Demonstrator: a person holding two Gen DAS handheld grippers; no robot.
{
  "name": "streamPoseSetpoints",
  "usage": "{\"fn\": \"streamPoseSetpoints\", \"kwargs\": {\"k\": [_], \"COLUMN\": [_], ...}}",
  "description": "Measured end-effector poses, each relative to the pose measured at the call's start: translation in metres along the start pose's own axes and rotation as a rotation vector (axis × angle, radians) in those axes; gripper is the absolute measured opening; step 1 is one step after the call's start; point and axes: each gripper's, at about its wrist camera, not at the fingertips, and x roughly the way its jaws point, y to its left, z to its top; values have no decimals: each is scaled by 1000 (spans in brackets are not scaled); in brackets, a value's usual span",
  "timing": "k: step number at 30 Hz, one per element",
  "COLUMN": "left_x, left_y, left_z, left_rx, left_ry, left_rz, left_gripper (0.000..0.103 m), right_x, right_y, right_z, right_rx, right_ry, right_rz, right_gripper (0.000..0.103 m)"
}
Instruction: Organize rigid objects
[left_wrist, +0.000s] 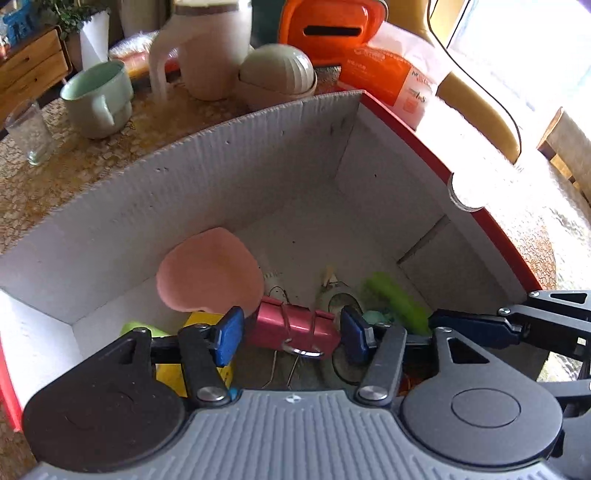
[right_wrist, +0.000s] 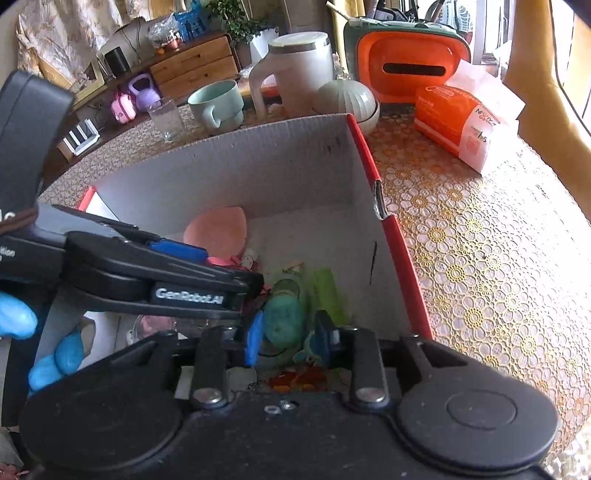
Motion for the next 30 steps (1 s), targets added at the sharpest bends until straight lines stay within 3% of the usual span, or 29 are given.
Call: {"fn": "streamPoseSetpoints", "kwargs": {"k": [18, 24, 30], "left_x": [-91, -122, -148], "left_y": [6, 13, 21], "left_z": [-41, -66, -90], "left_rx": [2, -20, -33], "left_ry": [-209, -272, -325], "left_rz": [32, 29, 26], "left_gripper": [58, 63, 63], "right_x": [-50, -67, -86], "right_y": [29, 45, 59], "right_z": [-18, -30, -41], "right_rx": [2, -29, -38], "right_ry": [-141, -197, -262], "right_rz": [42, 49, 68], "right_gripper": [46, 49, 60]}}
